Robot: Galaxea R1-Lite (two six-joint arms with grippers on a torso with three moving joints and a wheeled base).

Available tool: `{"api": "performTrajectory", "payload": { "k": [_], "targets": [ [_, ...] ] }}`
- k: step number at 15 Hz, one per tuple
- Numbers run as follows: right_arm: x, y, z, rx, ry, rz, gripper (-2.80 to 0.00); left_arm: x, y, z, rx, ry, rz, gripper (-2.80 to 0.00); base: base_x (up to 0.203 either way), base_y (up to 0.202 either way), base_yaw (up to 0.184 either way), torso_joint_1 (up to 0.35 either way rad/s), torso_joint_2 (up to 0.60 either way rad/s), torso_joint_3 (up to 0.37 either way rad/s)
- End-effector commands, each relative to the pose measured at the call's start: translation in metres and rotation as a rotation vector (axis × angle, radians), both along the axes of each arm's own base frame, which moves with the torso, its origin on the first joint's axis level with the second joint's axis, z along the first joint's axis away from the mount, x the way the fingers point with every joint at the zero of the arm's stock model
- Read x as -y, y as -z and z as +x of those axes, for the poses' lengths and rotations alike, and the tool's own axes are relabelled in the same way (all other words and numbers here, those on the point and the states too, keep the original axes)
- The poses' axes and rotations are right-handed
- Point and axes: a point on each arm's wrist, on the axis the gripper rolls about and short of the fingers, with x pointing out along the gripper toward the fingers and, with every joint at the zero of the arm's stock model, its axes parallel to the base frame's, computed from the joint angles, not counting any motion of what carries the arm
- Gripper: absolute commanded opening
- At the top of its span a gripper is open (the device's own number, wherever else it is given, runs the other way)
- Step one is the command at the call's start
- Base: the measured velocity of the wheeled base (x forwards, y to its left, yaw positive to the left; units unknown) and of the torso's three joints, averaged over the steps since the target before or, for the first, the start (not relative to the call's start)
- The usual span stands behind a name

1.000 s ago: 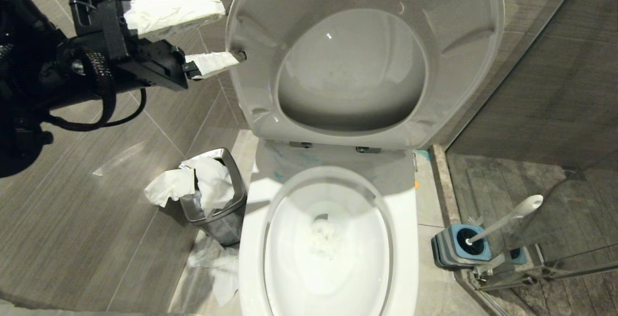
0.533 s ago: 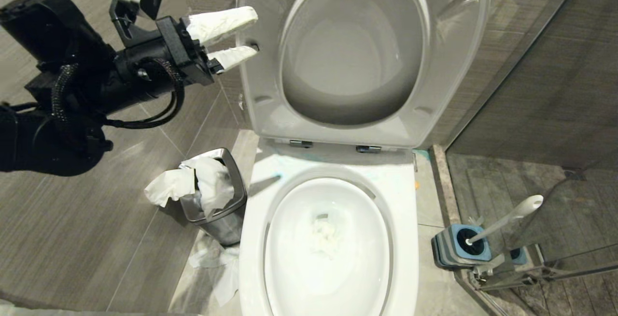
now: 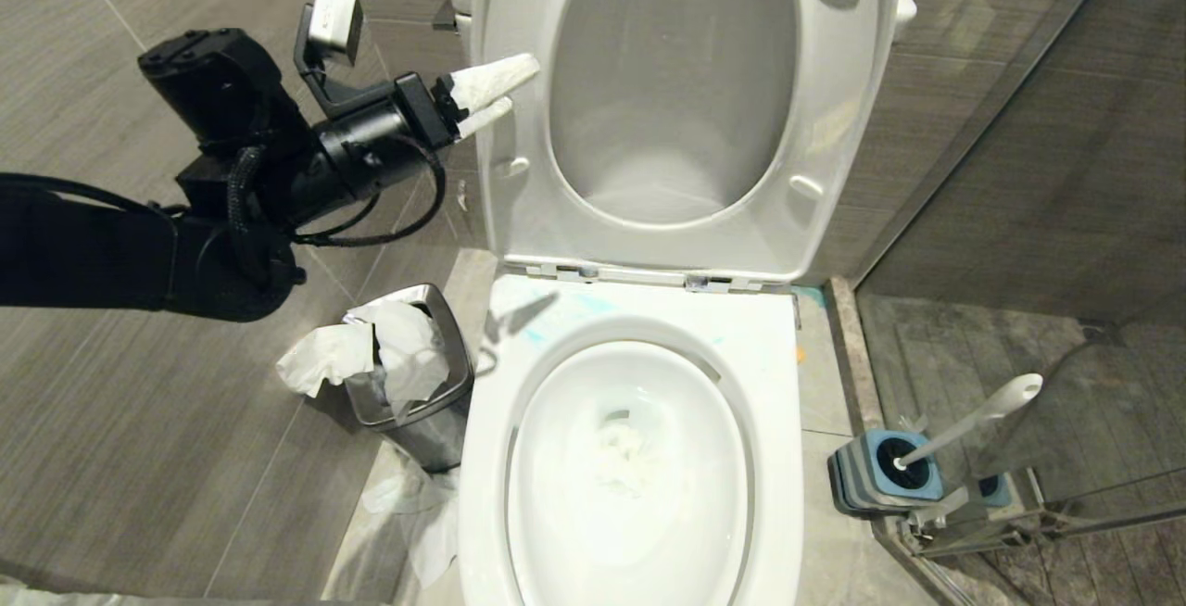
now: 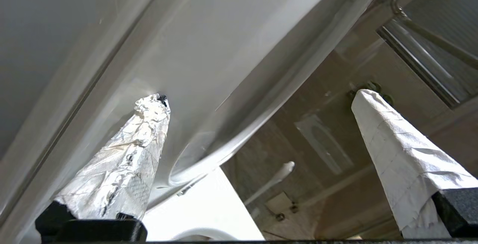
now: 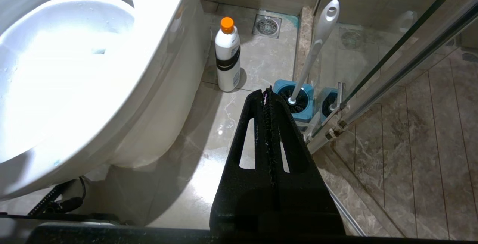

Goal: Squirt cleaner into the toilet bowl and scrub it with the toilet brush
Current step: Use the left hand to lift the toilet lid slightly

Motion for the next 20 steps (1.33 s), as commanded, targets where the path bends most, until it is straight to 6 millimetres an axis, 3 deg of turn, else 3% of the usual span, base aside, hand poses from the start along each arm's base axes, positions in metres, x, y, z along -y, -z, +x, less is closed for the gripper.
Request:
{"api": "performTrajectory", "payload": {
  "k": [1,8,10,12,16,20],
  "targets": [
    [0.000,0.000,0.000,-0.001,-0.001,0.000,-2.80,0.005,0.009,0.012,-0.011,0.001,0.002,0.00,0.000,0.000,0.000,0.000,0.00,0.000],
    [0.000,0.000,0.000,-0.001,-0.001,0.000,-2.80,0.005,0.004,0.018,-0.050,-0.103,0.014,0.00,0.000,0.000,0.000,0.000,0.00,0.000],
    [0.000,0.000,0.000,-0.001,-0.001,0.000,-2.80,0.003,-0.004,0.011,-0.049,-0.102,0.002,0.00,0.000,0.000,0.000,0.000,0.00,0.000],
    [0.000,0.000,0.000,-0.001,-0.001,0.000,-2.80,-0.001,-0.017,-0.002,-0.091,-0.090,-0.004,0.00,0.000,0.000,0.000,0.000,0.00,0.000],
    [0.000,0.000,0.000,-0.001,-0.001,0.000,-2.80,-0.013,-0.053,-0.040,-0.341,-0.048,-0.077,0.00,0.000,0.000,0.000,0.000,0.00,0.000],
    [0.000,0.000,0.000,-0.001,-0.001,0.000,-2.80,-0.017,-0.076,-0.078,-0.510,-0.060,-0.017,0.00,0.000,0.000,0.000,0.000,0.00,0.000]
  ]
}}
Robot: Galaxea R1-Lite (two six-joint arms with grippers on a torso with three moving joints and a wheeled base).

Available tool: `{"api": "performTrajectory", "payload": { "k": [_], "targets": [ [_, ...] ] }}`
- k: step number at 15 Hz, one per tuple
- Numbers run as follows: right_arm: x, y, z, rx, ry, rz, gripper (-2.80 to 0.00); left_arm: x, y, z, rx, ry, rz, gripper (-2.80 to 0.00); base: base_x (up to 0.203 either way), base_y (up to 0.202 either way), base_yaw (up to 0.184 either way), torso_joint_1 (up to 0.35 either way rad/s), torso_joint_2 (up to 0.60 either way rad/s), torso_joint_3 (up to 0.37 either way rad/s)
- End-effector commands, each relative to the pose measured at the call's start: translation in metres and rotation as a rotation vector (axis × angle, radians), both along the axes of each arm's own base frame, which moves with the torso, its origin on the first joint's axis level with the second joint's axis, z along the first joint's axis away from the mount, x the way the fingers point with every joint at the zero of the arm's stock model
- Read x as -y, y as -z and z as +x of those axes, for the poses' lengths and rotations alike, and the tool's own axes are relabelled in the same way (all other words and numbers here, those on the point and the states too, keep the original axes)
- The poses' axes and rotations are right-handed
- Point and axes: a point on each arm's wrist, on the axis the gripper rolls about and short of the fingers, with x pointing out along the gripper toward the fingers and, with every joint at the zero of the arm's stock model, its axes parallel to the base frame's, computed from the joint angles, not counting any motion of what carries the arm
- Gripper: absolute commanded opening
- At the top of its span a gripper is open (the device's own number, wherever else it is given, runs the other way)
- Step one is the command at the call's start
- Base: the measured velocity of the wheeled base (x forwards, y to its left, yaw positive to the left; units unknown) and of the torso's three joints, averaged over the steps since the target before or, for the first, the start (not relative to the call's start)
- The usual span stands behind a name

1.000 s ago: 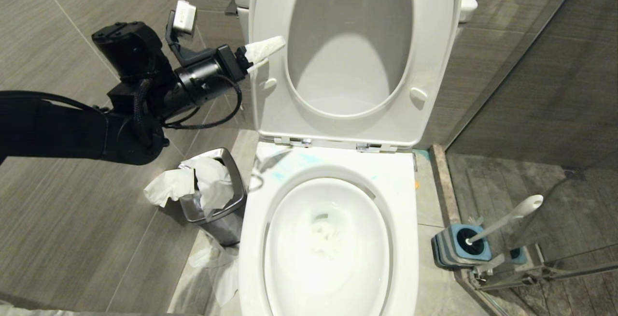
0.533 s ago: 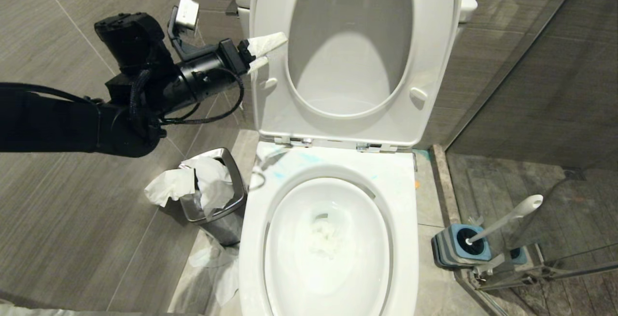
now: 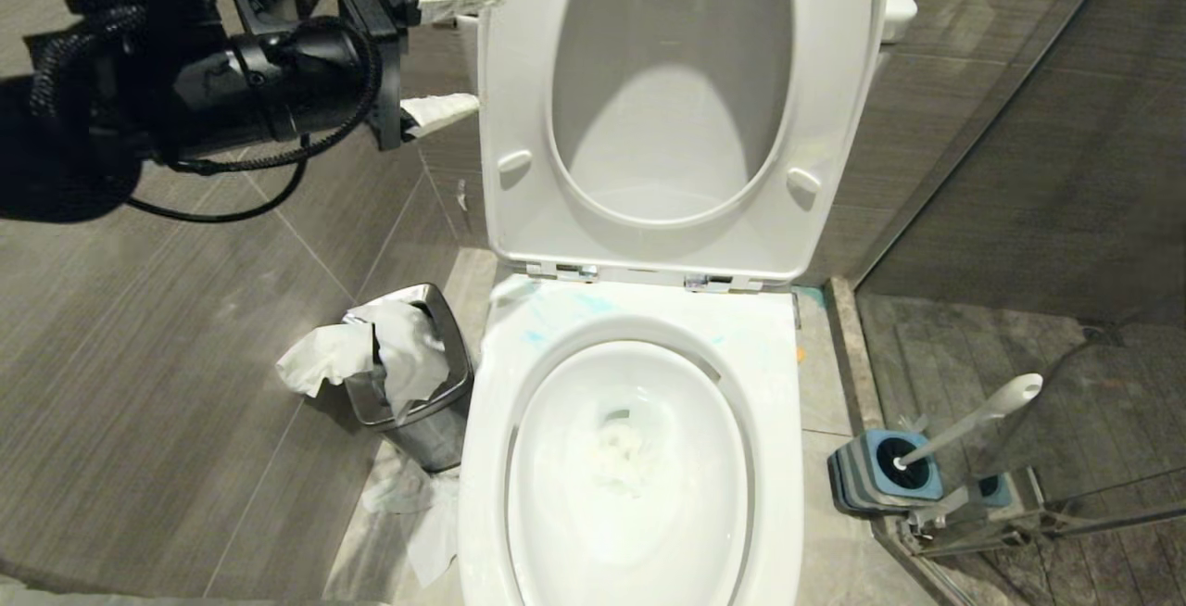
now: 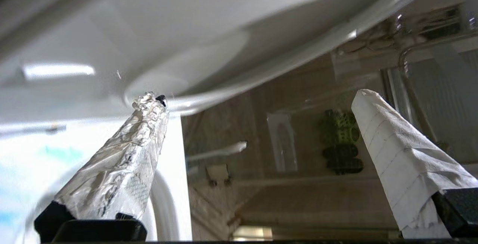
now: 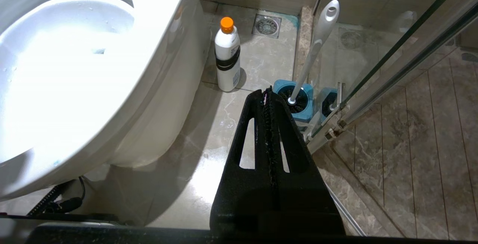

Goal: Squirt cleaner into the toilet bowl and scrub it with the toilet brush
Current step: Pour in the cleaning agent

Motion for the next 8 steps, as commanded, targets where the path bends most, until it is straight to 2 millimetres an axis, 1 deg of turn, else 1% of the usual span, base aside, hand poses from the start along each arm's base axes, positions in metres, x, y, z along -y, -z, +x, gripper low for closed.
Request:
{"api": "performTrajectory", "payload": {
  "k": [1,3,5,8],
  "targets": [
    [0.000,0.000,0.000,-0.001,0.000,0.000,-2.80,-0.006,-0.020,-0.036,-0.016,-0.008,0.075,0.00,0.000,0.000,0.000,0.000,0.00,0.000],
    [0.000,0.000,0.000,-0.001,0.000,0.000,-2.80,-0.005,-0.020,-0.051,0.066,-0.071,0.220,0.00,0.000,0.000,0.000,0.000,0.00,0.000],
    [0.000,0.000,0.000,-0.001,0.000,0.000,-2.80,-0.003,-0.025,-0.069,0.157,-0.146,0.318,0.00,0.000,0.000,0.000,0.000,0.00,0.000],
    [0.000,0.000,0.000,-0.001,0.000,0.000,-2.80,-0.011,-0.030,-0.086,0.299,-0.267,0.458,0.00,0.000,0.000,0.000,0.000,0.00,0.000]
  ]
}}
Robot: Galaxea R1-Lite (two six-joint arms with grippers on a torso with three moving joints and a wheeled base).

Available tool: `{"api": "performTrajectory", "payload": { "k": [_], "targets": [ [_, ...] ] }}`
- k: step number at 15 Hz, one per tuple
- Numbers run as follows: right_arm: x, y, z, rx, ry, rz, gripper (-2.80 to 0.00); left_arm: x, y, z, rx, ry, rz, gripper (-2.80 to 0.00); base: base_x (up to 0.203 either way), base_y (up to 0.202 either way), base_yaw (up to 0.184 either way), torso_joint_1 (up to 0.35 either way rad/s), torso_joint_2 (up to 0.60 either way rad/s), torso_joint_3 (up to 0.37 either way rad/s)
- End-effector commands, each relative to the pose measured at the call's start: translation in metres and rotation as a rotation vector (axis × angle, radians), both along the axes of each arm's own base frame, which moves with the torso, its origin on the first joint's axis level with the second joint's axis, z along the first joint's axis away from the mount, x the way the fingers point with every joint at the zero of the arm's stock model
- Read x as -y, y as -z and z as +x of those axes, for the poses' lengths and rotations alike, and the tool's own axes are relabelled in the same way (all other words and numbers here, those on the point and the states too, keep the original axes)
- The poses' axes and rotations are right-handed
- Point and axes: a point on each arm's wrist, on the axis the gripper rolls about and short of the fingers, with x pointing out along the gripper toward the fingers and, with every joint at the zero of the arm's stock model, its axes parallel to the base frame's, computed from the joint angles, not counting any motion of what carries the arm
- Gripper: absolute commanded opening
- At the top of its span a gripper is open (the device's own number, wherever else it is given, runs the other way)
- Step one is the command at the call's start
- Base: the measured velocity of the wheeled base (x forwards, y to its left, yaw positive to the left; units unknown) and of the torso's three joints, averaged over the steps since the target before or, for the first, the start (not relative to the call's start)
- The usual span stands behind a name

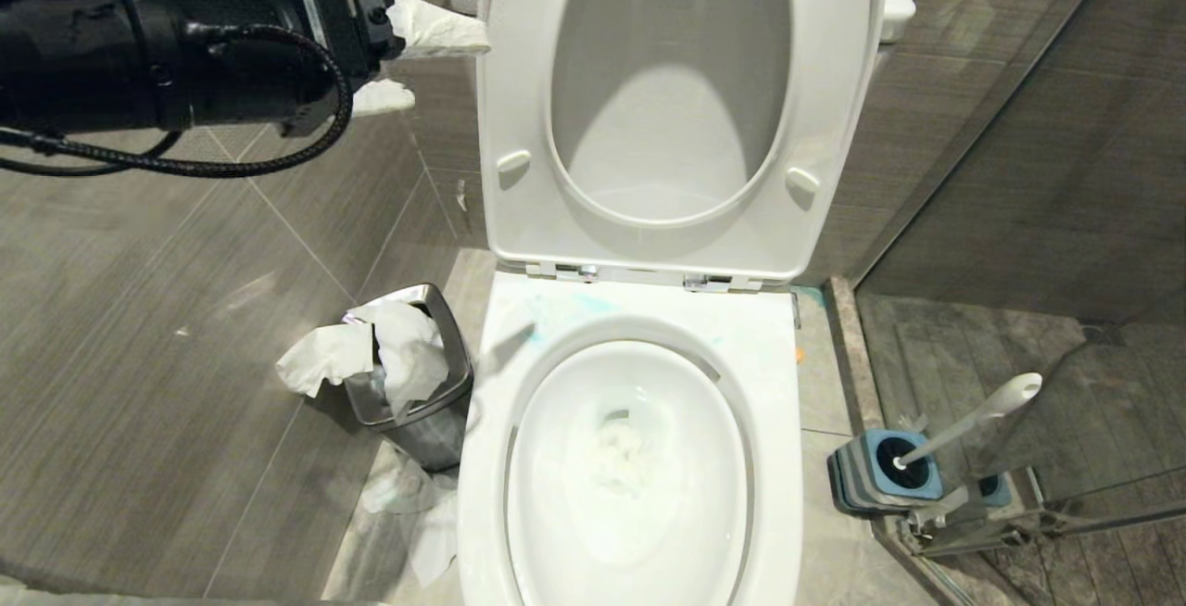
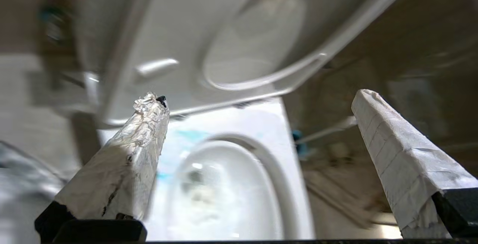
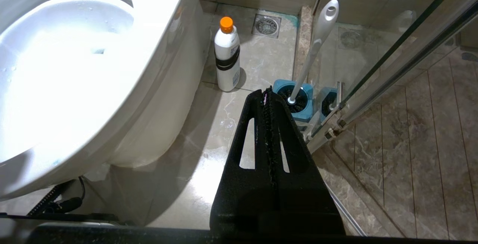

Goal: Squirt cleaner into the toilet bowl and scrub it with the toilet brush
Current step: Pour in the cleaning agent

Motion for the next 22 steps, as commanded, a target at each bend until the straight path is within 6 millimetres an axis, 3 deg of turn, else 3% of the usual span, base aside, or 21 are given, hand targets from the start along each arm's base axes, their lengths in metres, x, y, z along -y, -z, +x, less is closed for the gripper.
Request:
{"api": "performTrajectory", "payload": {
  "k": [1,4,12,22],
  "targets": [
    [0.000,0.000,0.000,-0.001,0.000,0.000,-2.80,-0.012,-0.014,-0.030,0.120,-0.055,0.061,0.00,0.000,0.000,0.000,0.000,0.00,0.000],
    [0.000,0.000,0.000,-0.001,0.000,0.000,-2.80,-0.022,-0.021,-0.048,0.223,-0.125,0.140,0.00,0.000,0.000,0.000,0.000,0.00,0.000],
    [0.000,0.000,0.000,-0.001,0.000,0.000,-2.80,-0.035,-0.035,-0.078,0.320,-0.165,0.144,0.00,0.000,0.000,0.000,0.000,0.00,0.000],
    [0.000,0.000,0.000,-0.001,0.000,0.000,-2.80,-0.048,-0.034,-0.112,0.355,-0.164,0.133,0.00,0.000,0.000,0.000,0.000,0.00,0.000]
  ]
}}
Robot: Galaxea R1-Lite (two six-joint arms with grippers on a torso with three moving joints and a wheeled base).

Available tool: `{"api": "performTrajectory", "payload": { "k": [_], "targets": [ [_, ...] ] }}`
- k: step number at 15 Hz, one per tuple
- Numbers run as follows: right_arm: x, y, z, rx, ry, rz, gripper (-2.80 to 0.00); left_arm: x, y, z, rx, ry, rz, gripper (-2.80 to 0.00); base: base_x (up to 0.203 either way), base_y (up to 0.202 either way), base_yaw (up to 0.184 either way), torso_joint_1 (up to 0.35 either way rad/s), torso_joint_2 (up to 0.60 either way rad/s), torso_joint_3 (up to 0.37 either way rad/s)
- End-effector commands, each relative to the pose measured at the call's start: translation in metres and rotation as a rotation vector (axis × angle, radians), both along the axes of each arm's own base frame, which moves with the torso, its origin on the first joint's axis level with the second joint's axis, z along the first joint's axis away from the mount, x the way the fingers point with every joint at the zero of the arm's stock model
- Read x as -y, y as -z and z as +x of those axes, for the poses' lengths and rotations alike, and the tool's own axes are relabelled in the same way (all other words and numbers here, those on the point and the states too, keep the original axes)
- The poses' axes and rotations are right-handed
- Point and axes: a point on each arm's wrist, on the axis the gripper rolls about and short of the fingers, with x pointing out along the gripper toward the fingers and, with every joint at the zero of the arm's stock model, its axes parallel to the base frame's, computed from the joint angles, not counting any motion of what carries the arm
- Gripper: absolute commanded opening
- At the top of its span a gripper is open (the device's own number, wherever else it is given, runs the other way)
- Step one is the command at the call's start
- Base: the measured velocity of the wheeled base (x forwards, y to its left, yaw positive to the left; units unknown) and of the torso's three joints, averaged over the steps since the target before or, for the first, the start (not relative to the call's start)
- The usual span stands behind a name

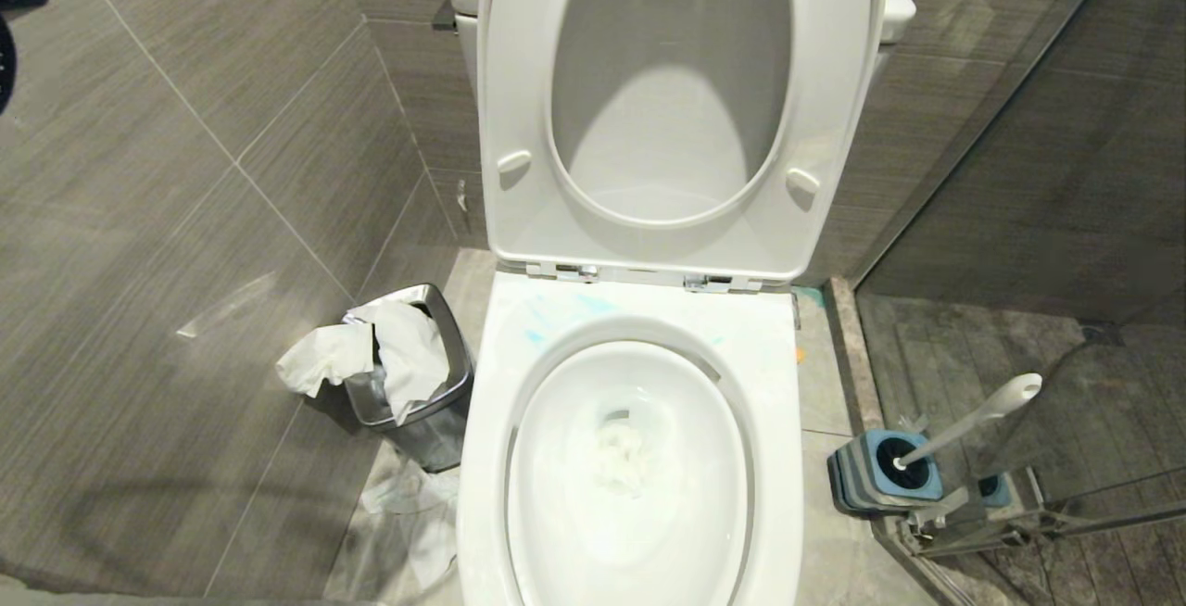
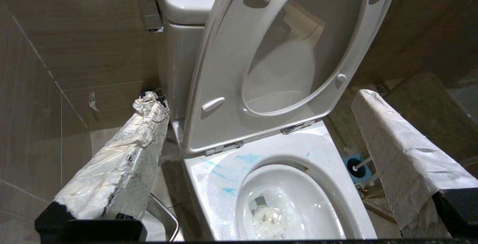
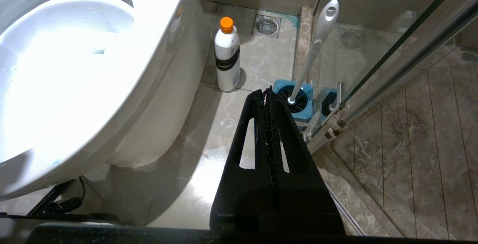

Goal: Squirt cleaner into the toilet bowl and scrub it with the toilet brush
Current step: Pour in the cleaning agent

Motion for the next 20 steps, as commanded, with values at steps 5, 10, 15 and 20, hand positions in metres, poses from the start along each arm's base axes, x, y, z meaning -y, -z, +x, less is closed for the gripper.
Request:
{"api": "performTrajectory", "payload": {
  "k": [5,10,15,20],
  "targets": [
    [0.000,0.000,0.000,-0.001,0.000,0.000,-2.80,-0.006,-0.004,-0.014,0.026,-0.014,-0.012,-2.80,0.000,0.000,0.000,0.000,0.00,0.000],
    [0.000,0.000,0.000,-0.001,0.000,0.000,-2.80,-0.018,-0.011,-0.045,0.082,-0.003,-0.030,-2.80,0.000,0.000,0.000,0.000,0.00,0.000],
    [0.000,0.000,0.000,-0.001,0.000,0.000,-2.80,-0.035,-0.021,-0.085,0.173,-0.016,-0.068,-2.80,0.000,0.000,0.000,0.000,0.00,0.000],
    [0.000,0.000,0.000,-0.001,0.000,0.000,-2.80,-0.058,-0.011,-0.165,0.263,-0.054,-0.048,-2.80,0.000,0.000,0.000,0.000,0.00,0.000]
  ]
}}
